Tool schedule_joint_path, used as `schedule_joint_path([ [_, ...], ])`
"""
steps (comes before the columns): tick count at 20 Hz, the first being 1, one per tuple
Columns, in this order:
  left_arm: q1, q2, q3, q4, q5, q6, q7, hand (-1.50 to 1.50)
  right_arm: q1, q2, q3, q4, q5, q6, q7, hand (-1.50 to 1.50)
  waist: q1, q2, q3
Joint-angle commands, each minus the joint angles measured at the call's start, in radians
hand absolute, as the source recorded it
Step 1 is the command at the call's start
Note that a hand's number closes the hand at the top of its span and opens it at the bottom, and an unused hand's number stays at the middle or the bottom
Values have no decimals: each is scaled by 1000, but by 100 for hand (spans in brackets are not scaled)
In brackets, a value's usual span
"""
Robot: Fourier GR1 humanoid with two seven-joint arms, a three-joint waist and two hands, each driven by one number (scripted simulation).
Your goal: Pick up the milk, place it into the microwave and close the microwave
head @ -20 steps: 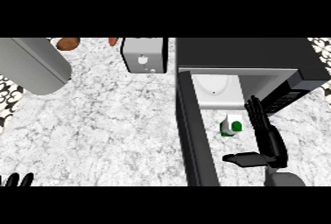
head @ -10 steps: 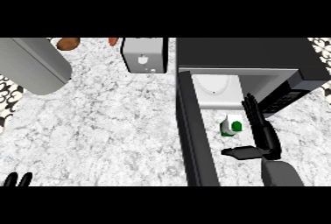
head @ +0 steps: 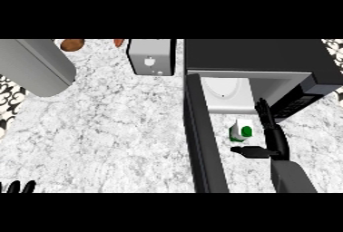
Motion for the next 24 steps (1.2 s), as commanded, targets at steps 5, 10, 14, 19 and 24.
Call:
schedule_joint_path([
  [5,8,6,15,1,14,-20,-10,-150,-97,-47,-66,307,1,47,-202,-150,8,4,2],
  [10,-33,-10,15,43,14,-5,-9,-150,-93,-52,43,280,26,407,-168,-150,11,6,2],
  [14,-25,-12,9,59,3,-10,-33,-150,-89,-31,64,262,11,488,-217,150,7,5,2],
  [19,-46,-4,35,43,56,-10,22,-150,-126,34,18,207,10,123,-251,150,-6,4,1],
  [24,34,-13,-9,41,2,-20,-51,-150,-161,27,-31,192,-54,201,-237,150,1,-1,1],
])
